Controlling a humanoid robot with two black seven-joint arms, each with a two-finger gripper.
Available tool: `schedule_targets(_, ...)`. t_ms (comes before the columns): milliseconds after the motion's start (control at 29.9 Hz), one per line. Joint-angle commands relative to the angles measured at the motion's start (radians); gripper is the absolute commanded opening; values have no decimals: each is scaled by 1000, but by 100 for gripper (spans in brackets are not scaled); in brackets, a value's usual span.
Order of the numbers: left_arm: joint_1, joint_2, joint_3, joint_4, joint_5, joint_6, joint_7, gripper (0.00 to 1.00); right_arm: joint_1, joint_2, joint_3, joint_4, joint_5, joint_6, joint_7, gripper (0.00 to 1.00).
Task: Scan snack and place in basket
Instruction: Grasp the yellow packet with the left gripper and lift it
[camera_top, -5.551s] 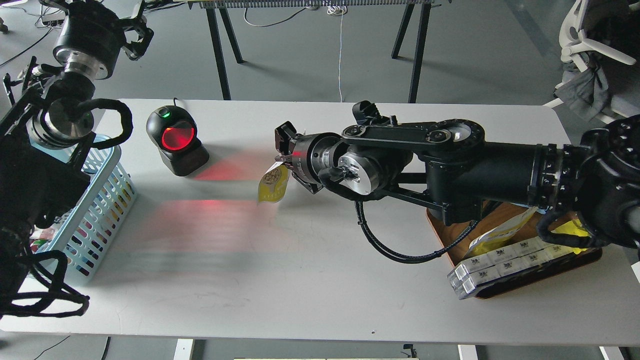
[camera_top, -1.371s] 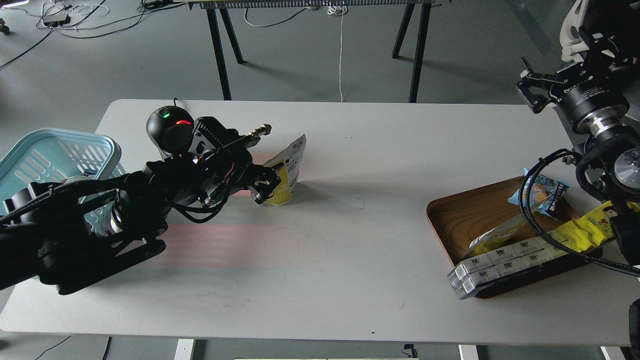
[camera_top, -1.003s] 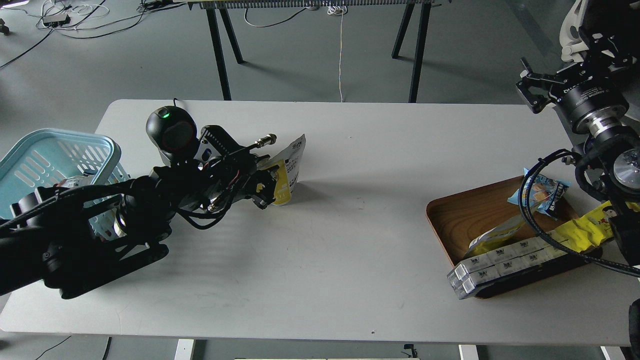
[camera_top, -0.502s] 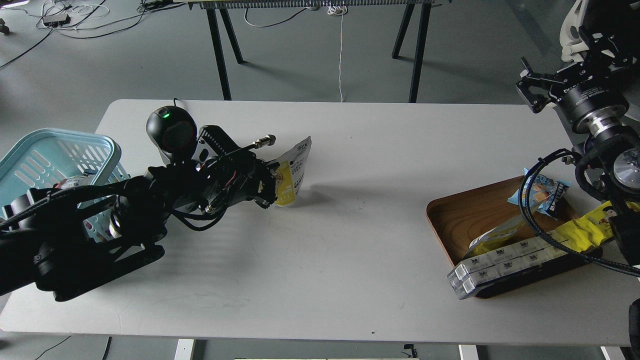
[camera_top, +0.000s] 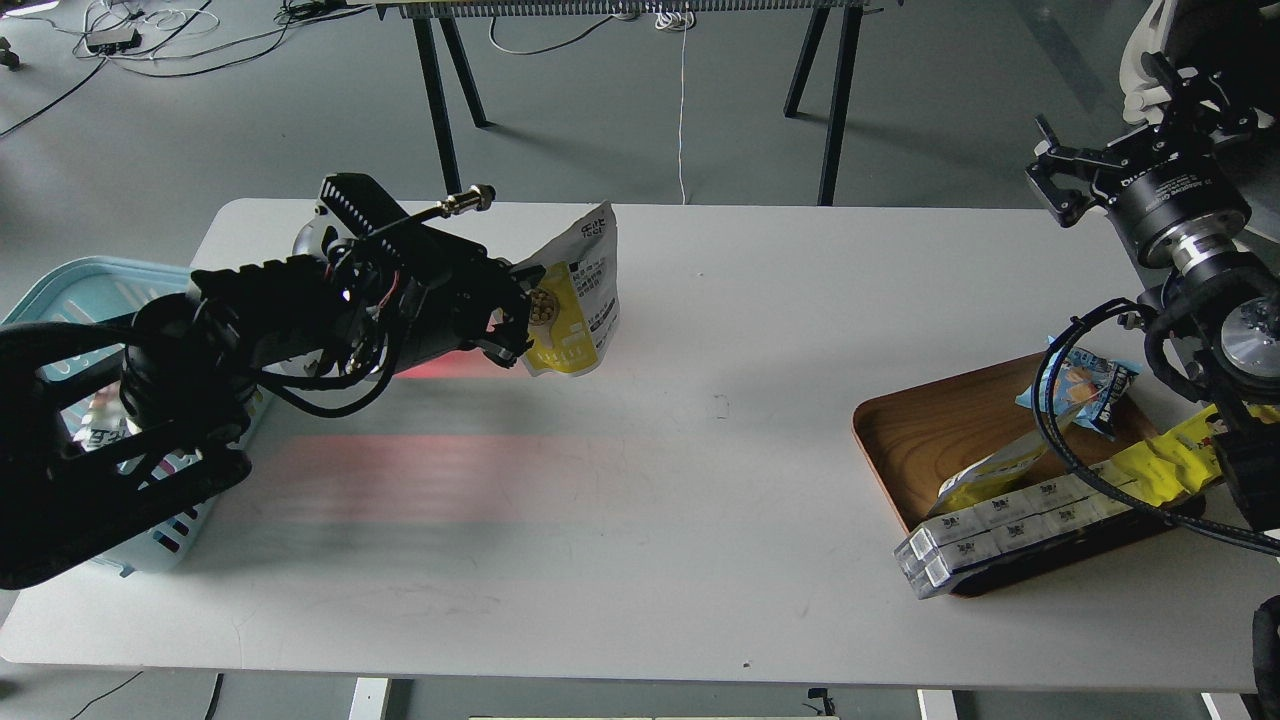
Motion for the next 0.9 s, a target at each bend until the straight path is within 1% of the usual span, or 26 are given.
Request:
schedule_targets(0, -8, 33, 0, 0, -1, 0, -33, 1, 4, 1, -1, 0, 0, 0, 0, 99)
schedule_targets(100, -8, 45, 1, 0, -1, 0, -48, 1, 6, 1, -1, 0, 0, 0, 0, 99)
schedule_targets(268, -5, 56, 4, 0, -1, 0, -56, 1, 6, 1, -1, 0, 0, 0, 0, 99)
schedule_targets(535, -4, 97, 8, 0, -1, 0, -88, 1, 4, 1, -1, 0, 0, 1, 0, 99)
schedule_targets(869, -5, 113, 8, 0, -1, 0, -90, 1, 6, 2, -1, 0, 0, 0, 0, 99)
